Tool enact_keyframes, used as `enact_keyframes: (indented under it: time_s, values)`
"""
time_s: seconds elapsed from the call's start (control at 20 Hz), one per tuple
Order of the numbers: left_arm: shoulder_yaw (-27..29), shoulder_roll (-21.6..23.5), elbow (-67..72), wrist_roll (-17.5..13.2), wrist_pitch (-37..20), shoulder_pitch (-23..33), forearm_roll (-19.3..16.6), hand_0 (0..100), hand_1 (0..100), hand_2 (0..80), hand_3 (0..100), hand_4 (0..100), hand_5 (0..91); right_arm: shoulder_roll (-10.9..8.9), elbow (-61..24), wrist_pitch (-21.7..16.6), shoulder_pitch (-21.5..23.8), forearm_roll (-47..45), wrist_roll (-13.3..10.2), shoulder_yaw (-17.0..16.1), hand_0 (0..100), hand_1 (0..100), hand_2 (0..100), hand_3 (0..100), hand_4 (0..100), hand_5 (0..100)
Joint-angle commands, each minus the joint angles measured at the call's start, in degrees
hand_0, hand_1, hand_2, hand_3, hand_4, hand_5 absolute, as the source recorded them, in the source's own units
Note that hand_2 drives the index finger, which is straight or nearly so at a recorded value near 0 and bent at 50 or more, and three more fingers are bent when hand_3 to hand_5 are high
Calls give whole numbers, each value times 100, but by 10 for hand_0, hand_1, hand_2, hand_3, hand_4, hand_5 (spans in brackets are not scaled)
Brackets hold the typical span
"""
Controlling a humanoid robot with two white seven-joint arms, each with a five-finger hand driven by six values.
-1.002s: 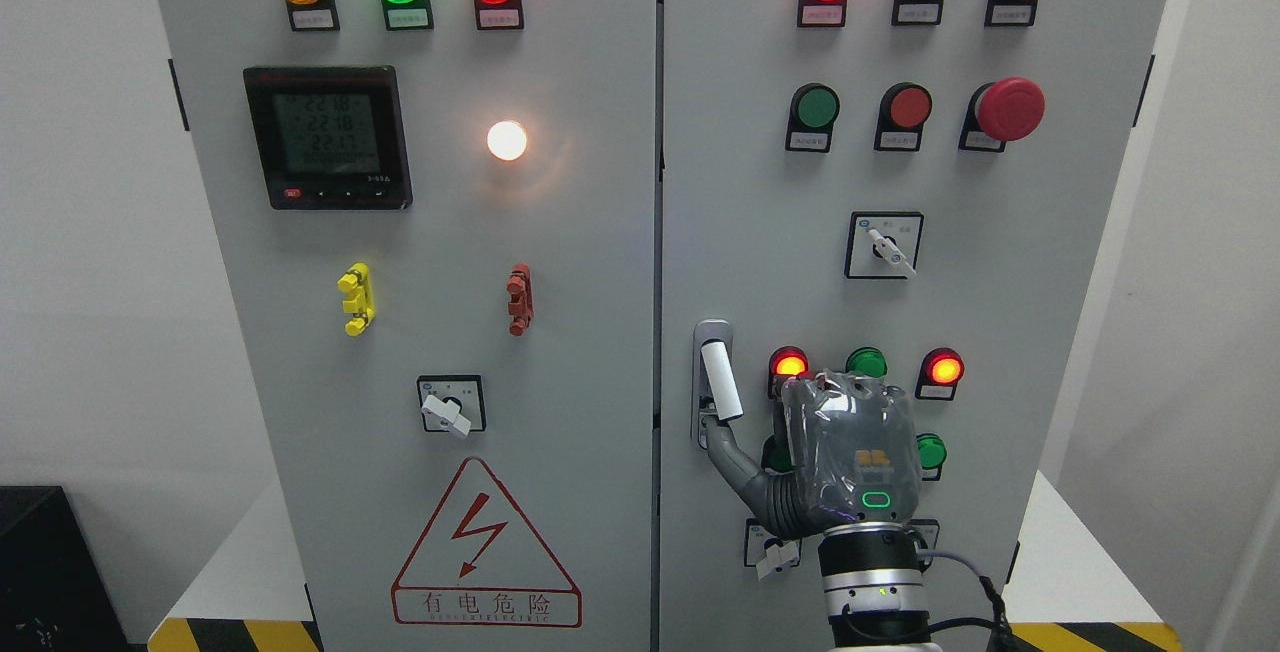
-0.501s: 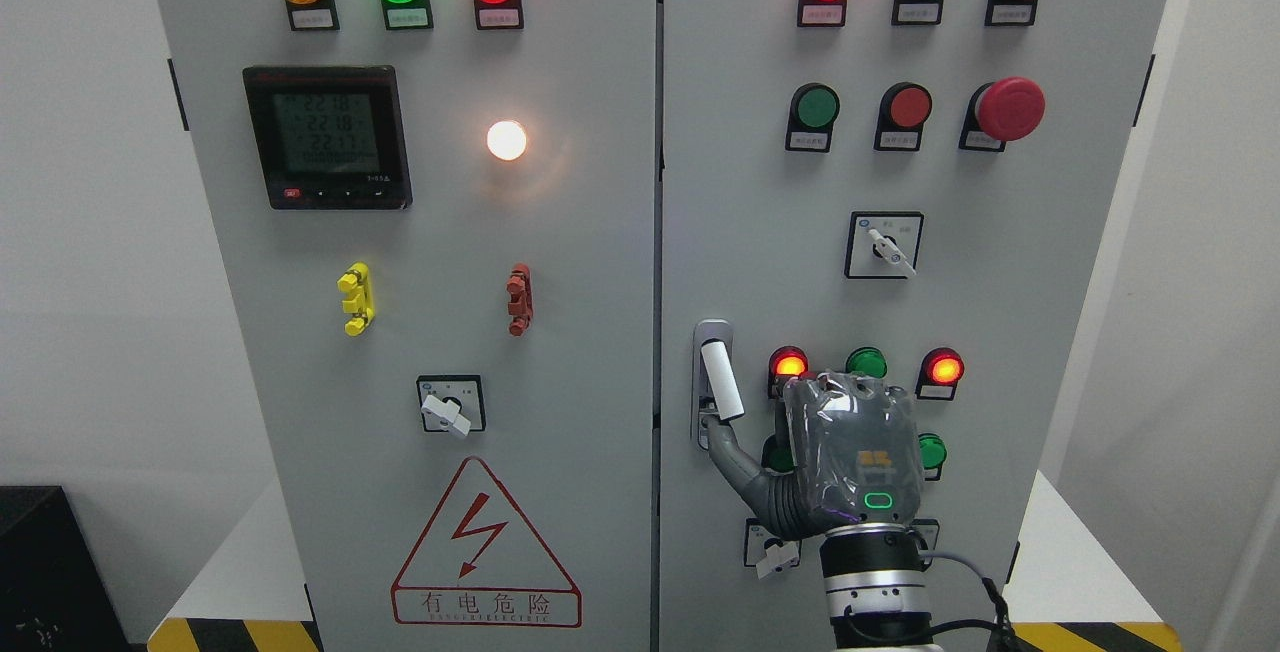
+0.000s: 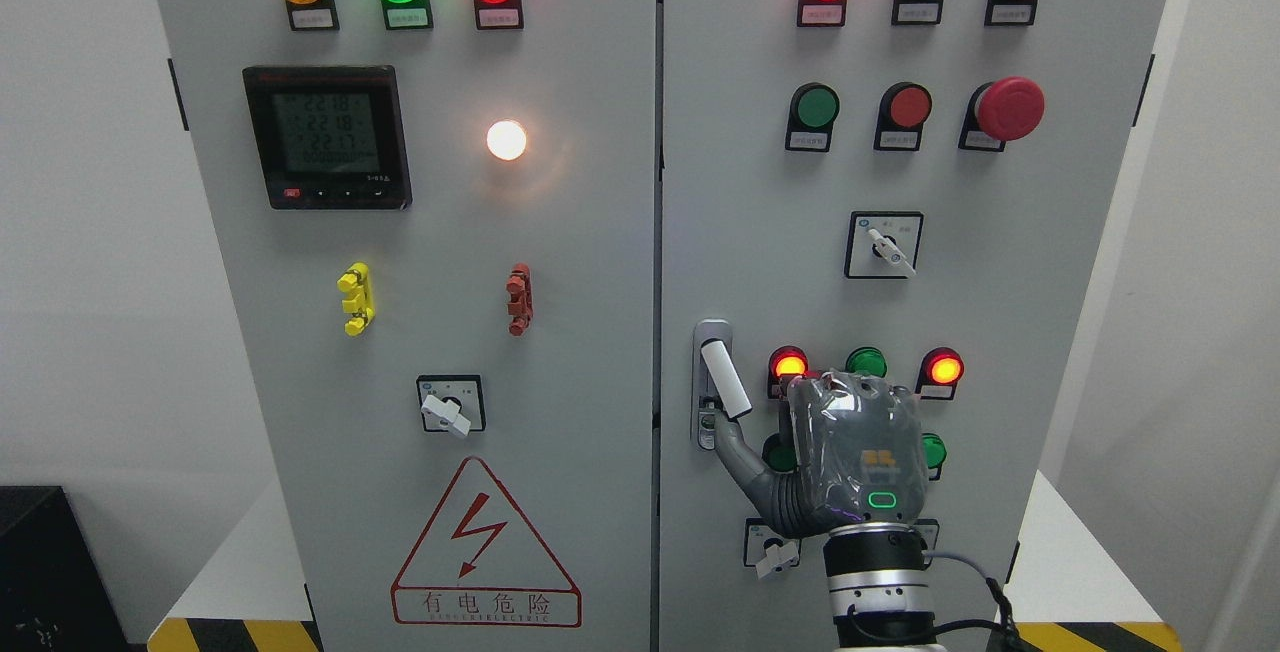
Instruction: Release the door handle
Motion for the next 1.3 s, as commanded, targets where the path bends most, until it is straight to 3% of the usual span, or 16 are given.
enact_keyframes:
  time_s: [0.0,1.25]
  values:
    - [-123,0,-114,3,1,0,0,0,0,23,90,13,0,0,-12,-2,8,0,-5,-40,386,321,897,1000,1000,950]
    - [-123,0,-114,3,1,0,0,0,0,23,88,14,0,0,-38,-2,-1,0,-101,-180,390,347,898,1000,1000,952]
